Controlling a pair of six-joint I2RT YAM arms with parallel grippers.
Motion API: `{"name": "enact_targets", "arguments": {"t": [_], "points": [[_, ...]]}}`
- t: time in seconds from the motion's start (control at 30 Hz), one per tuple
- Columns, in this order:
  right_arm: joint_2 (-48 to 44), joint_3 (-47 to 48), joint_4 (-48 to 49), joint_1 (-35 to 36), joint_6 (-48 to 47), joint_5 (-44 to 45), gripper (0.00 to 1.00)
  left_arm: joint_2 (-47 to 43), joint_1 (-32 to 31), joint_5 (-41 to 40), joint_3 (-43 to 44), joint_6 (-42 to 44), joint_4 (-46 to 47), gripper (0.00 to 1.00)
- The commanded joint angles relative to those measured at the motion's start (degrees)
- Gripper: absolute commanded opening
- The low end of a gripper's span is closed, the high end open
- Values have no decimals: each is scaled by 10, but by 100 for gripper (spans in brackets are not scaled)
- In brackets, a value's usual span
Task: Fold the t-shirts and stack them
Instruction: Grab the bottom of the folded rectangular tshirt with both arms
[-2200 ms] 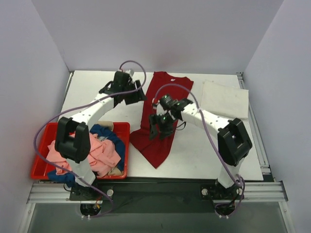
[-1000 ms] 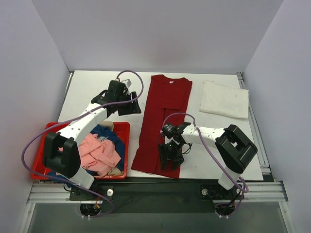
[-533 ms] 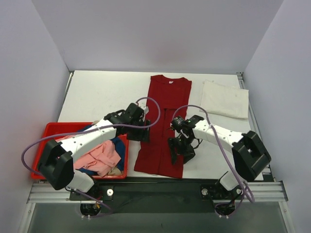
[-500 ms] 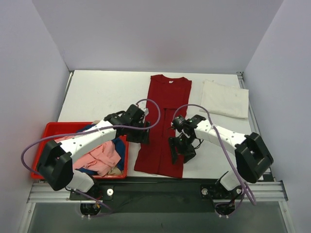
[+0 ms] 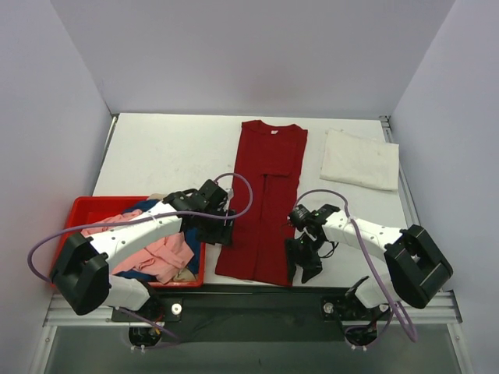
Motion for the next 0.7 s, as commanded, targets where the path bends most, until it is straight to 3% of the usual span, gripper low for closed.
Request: {"name": "enact_targets", "arguments": {"t": [0.0, 0.37, 0.67], "points": [[-15, -16, 34, 7, 39, -28, 46, 0, -4, 41, -14, 4, -6, 68], [-4, -57, 78, 23, 73, -28, 40, -17, -14, 92, -56, 1, 21, 68], [8, -67, 91, 22, 73, -17, 30, -4, -33, 59, -55, -17, -4, 68]]}}
